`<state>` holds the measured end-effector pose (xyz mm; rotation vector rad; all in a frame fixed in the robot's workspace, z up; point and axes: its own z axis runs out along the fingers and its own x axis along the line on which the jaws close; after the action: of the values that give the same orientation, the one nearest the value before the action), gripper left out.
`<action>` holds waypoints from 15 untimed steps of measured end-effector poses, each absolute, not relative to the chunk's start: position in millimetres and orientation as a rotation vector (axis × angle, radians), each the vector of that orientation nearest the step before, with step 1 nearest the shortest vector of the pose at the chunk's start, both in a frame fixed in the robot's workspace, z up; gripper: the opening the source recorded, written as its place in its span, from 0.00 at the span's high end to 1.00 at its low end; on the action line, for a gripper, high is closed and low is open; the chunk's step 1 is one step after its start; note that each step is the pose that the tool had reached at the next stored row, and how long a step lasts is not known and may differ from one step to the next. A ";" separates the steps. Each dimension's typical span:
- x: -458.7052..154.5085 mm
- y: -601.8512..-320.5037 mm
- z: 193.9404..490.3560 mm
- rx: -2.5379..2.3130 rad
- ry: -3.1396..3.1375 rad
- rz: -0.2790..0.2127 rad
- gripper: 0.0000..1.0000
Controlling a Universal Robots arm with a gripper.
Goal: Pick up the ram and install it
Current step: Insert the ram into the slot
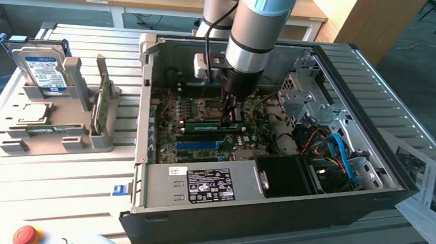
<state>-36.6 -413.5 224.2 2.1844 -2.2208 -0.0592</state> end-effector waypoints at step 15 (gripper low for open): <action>-36.6 -413.5 224.2 2.184 -2.221 -0.059 0.68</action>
<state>-36.6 -413.5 224.2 2.1845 -2.2208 -0.0593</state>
